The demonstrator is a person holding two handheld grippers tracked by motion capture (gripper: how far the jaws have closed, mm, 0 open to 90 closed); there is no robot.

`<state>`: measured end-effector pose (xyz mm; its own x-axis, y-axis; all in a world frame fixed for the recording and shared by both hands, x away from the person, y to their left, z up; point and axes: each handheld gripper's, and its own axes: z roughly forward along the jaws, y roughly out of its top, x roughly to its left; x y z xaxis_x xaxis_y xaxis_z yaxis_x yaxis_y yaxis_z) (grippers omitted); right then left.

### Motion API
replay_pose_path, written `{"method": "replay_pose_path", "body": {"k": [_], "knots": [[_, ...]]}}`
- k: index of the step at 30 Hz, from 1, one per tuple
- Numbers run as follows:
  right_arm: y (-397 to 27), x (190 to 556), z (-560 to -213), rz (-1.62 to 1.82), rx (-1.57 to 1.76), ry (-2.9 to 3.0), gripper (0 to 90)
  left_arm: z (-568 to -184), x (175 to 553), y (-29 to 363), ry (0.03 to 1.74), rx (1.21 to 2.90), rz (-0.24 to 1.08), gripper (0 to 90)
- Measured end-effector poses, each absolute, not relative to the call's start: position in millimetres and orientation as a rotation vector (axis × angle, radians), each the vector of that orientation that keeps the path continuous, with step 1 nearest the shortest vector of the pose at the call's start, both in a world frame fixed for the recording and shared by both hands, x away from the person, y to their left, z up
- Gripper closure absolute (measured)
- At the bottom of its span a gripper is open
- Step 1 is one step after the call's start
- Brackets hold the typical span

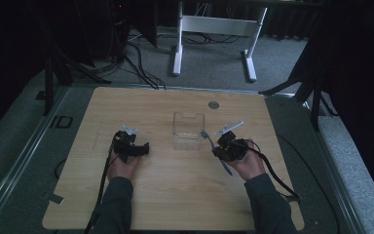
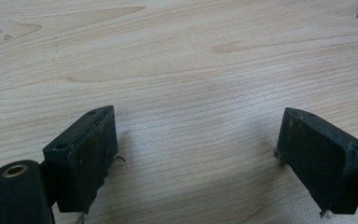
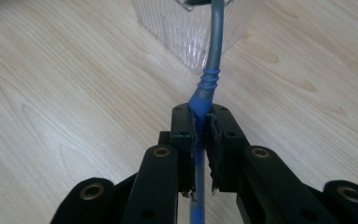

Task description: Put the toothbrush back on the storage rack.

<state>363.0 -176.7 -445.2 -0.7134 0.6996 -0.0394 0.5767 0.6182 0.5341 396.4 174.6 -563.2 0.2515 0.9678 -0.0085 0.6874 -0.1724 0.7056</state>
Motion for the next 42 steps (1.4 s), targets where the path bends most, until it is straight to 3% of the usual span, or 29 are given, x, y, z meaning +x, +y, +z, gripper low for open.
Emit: {"method": "replay_pose_path", "body": {"k": [42], "knots": [[-169.1, 363.3, -431.0, 0.965, 1.063, 2.485, 81.2, -563.2, 396.4, 174.5, 1.502, 1.932, 0.610, 12.4]]}}
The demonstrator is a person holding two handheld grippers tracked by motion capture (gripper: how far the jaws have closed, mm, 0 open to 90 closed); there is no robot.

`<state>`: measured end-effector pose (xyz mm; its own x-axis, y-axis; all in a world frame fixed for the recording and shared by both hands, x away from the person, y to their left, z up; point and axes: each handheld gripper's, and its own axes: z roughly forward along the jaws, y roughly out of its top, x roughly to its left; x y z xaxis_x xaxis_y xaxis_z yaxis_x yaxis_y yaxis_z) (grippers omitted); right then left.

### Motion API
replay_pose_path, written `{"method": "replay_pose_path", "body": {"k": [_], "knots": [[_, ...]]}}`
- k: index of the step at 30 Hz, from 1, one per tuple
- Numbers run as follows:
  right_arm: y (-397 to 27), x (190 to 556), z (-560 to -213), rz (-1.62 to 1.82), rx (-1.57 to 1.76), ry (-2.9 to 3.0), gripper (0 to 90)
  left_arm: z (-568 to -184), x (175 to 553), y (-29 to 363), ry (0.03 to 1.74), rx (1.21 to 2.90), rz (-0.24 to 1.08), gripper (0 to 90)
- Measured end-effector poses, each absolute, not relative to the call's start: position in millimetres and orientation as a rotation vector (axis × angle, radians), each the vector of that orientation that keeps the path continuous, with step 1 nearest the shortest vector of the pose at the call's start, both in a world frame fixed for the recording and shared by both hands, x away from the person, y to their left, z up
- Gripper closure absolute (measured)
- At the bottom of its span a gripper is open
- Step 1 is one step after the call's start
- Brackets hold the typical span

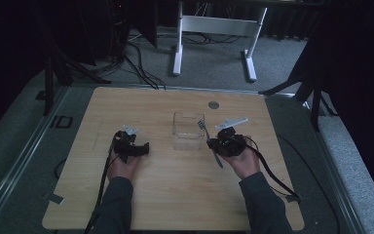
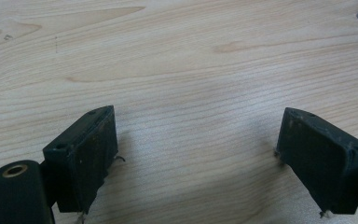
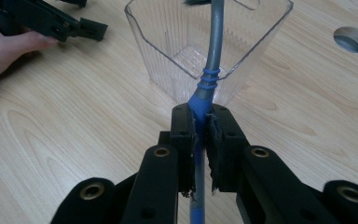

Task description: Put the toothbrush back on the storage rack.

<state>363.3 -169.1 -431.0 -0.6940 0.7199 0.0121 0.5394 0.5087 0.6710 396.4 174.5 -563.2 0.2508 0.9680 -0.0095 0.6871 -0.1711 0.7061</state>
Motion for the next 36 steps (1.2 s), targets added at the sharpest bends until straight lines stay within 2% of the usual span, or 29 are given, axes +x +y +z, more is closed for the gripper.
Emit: {"method": "replay_pose_path", "body": {"k": [36], "knots": [[-173.0, 371.6, -425.1, 1.189, 1.115, 2.399, 81.3, -563.1, 396.4, 174.7, 1.500, 1.937, 0.610, 12.4]]}}
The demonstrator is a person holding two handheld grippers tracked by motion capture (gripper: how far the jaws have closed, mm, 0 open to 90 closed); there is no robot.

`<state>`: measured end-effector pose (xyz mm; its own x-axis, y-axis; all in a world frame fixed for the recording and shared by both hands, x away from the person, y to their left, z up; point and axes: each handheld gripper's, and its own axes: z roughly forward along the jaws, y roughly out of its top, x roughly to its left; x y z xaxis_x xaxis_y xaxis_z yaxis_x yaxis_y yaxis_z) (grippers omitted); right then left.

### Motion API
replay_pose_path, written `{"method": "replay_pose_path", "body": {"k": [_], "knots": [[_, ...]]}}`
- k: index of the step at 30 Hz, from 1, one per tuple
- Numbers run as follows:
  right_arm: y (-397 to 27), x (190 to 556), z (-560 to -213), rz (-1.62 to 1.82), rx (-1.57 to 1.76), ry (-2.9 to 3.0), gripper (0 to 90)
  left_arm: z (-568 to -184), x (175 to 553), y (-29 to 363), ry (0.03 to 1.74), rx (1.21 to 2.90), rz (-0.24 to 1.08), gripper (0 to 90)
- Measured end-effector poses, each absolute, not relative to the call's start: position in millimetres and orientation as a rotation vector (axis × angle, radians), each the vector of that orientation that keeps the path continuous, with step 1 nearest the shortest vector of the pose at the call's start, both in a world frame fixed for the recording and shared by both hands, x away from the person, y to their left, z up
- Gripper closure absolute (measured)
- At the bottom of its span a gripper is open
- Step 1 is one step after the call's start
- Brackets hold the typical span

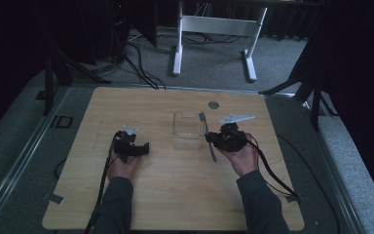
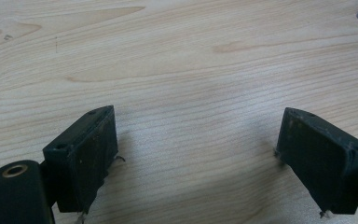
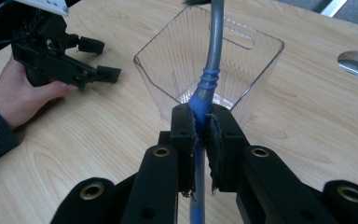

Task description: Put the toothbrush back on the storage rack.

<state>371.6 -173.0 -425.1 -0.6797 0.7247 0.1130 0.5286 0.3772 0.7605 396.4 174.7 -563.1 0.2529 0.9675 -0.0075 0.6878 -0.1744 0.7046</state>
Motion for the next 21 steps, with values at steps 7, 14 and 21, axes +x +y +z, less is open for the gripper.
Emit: {"method": "replay_pose_path", "body": {"k": [7, 14, 21], "knots": [[-175.1, 371.5, -422.5, 1.273, 1.118, 2.367, 81.3, -563.2, 396.4, 174.6, 1.500, 1.934, 0.611, 12.4], [-177.3, 371.9, -419.9, 1.322, 1.130, 2.332, 81.3, -563.2, 396.4, 174.7, 1.500, 1.935, 0.610, 12.4], [-178.2, 371.7, -418.1, 1.361, 1.135, 2.309, 81.3, -563.1, 396.4, 174.6, 1.500, 1.935, 0.610, 12.4]]}}
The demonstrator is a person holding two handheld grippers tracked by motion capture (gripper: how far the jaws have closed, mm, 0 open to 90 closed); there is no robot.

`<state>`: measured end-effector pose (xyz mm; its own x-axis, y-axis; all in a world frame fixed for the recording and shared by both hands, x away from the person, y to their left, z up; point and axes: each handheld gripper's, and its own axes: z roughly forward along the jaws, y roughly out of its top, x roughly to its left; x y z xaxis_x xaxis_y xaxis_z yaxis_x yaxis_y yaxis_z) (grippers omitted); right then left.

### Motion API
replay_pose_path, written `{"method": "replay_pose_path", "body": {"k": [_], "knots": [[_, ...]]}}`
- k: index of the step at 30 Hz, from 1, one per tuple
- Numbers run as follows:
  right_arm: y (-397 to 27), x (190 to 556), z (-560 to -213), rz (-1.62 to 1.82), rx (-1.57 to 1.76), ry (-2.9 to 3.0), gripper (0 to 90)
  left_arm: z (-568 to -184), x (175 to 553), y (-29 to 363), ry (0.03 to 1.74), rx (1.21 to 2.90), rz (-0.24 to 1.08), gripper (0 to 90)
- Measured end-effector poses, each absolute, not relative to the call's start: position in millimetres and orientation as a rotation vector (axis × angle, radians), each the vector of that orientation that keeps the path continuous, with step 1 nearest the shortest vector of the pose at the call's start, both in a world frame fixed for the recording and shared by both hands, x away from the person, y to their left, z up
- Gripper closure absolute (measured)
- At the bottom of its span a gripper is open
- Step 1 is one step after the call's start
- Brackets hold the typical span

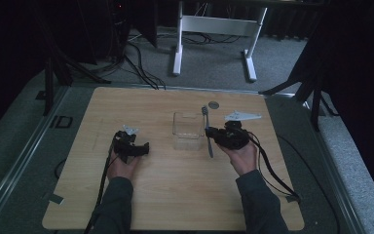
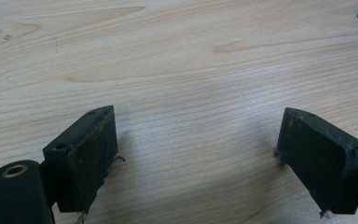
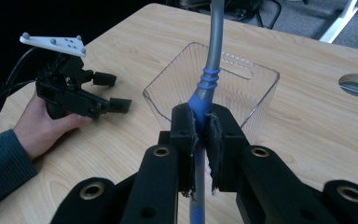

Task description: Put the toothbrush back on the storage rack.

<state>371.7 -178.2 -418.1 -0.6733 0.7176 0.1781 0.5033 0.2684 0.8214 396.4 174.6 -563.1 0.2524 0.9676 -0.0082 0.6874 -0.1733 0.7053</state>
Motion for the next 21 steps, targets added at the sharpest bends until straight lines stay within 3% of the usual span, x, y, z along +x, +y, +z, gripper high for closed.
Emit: {"method": "replay_pose_path", "body": {"k": [21], "knots": [[-182.6, 379.5, -412.8, 1.481, 1.192, 2.182, 81.3, -563.1, 396.4, 174.6, 1.502, 1.934, 0.609, 12.4]]}}
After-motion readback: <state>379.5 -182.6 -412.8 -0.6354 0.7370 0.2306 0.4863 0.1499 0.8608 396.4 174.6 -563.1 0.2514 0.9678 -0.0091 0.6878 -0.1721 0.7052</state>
